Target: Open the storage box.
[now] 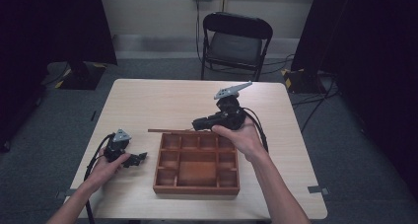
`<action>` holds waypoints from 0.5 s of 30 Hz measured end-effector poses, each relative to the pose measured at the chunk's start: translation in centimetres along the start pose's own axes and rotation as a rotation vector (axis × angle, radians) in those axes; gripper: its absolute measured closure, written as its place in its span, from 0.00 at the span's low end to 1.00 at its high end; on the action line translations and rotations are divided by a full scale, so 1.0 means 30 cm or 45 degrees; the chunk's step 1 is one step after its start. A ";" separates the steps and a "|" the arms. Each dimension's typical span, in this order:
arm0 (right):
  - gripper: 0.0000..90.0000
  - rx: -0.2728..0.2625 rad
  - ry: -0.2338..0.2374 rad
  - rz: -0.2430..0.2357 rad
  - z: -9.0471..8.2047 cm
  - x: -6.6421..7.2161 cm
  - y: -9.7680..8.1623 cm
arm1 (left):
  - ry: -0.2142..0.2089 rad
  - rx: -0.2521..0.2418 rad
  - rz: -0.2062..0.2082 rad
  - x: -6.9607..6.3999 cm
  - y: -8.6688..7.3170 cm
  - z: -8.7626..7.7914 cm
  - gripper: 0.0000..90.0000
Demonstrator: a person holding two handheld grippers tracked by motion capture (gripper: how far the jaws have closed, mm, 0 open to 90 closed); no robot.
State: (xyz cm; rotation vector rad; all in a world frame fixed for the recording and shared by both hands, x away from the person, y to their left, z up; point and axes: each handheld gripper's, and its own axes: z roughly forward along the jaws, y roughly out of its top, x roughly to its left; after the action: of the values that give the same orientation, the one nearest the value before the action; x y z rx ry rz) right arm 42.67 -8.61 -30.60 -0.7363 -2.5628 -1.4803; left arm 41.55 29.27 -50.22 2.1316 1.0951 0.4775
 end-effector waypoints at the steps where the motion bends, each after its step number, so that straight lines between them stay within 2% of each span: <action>1: 0.93 0.000 0.000 0.000 0.000 0.000 0.000 | 0.000 0.000 0.000 0.000 0.000 0.000 0.03; 15: 0.93 -0.004 0.002 0.005 -0.001 -0.002 0.000 | 0.000 0.000 0.000 0.000 0.000 0.000 0.03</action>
State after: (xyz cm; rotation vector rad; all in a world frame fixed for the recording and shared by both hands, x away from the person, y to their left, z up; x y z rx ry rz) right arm 42.72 -8.65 -30.61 -0.7404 -2.5569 -1.4835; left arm 41.55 29.27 -50.22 2.1318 1.0953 0.4775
